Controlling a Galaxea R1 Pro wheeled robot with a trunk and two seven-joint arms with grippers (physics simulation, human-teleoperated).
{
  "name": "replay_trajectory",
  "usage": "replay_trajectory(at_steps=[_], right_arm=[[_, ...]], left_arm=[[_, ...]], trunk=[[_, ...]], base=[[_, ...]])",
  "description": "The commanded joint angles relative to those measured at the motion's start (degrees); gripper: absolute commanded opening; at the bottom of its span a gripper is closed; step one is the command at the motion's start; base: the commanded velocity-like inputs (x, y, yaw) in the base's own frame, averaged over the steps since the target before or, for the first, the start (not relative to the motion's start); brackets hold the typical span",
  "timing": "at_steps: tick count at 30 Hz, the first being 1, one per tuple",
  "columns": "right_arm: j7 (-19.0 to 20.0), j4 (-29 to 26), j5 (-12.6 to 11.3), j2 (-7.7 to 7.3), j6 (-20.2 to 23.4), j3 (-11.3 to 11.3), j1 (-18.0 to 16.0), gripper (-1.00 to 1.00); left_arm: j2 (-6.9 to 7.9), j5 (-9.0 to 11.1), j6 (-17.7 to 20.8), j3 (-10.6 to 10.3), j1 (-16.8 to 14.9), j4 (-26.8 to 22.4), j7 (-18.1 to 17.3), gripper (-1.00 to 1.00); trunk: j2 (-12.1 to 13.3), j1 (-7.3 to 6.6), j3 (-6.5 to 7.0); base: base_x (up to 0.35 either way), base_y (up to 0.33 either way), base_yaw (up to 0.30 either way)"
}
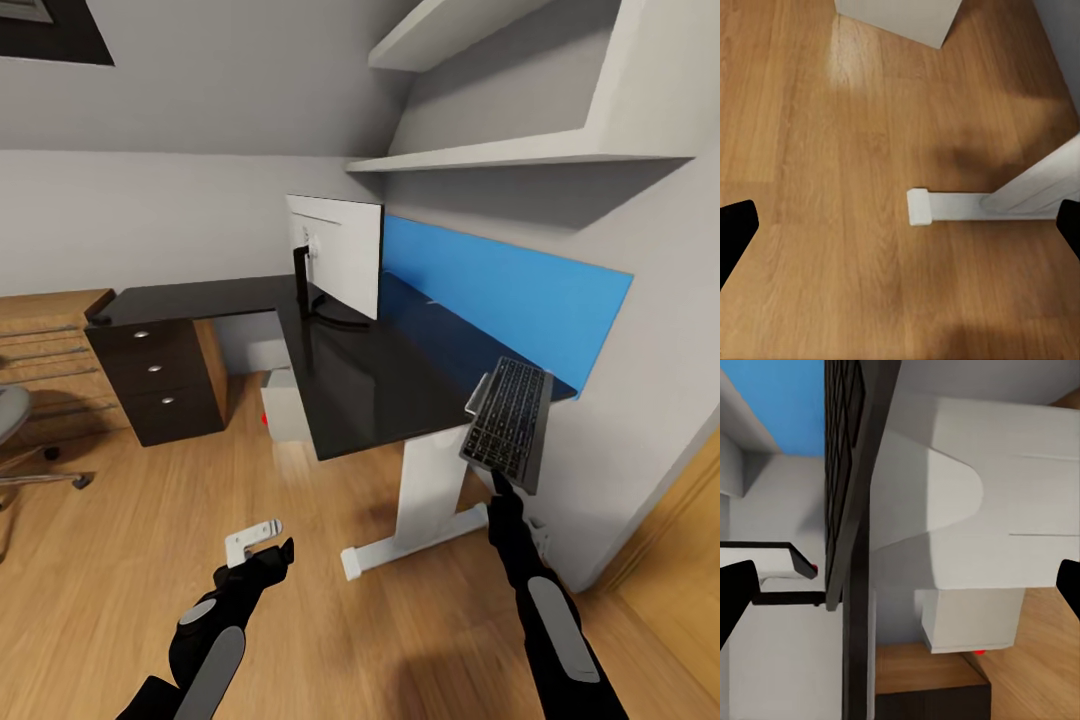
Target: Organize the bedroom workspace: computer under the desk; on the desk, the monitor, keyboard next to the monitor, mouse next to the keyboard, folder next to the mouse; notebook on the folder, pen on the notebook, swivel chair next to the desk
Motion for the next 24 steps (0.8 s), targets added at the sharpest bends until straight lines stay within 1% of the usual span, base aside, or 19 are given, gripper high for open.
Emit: replay_trajectory(at_steps=[1,6,9,13,24], right_arm=[[0.25,0.00,-0.60,-0.02,0.28,-0.17,-0.03,1.00],[0.31,-0.04,-0.67,-0.95,0.28,-0.40,-0.03,1.00],[0.32,-0.08,-0.68,-1.28,0.28,-0.45,-0.03,1.00],[0.30,-0.10,-0.69,-1.48,0.28,-0.78,-0.03,1.00],[0.26,-0.04,-0.69,-1.55,0.28,-1.18,-0.03,1.00]], left_arm=[[0.06,0.47,0.07,-0.13,-0.05,-0.05,0.55,1.00],[0.06,0.45,0.07,-0.13,-0.05,0.06,0.55,1.00],[0.06,0.40,0.04,-0.13,-0.05,0.06,0.55,1.00],[0.06,0.56,0.03,-0.13,-0.05,0.12,0.55,1.00],[0.06,0.55,-0.02,-0.13,-0.05,0.17,0.55,1.00]], trunk=[[-0.02,0.00,-0.05],[-0.02,0.00,-0.05],[-0.02,0.00,-0.05],[-0.02,0.00,-0.05],[-0.02,0.00,-0.05]], base=[[0.034,0.000,0.000],[0.031,0.000,0.000],[0.163,0.020,0.000],[0.180,0.017,0.000],[0.097,0.001,0.000]])
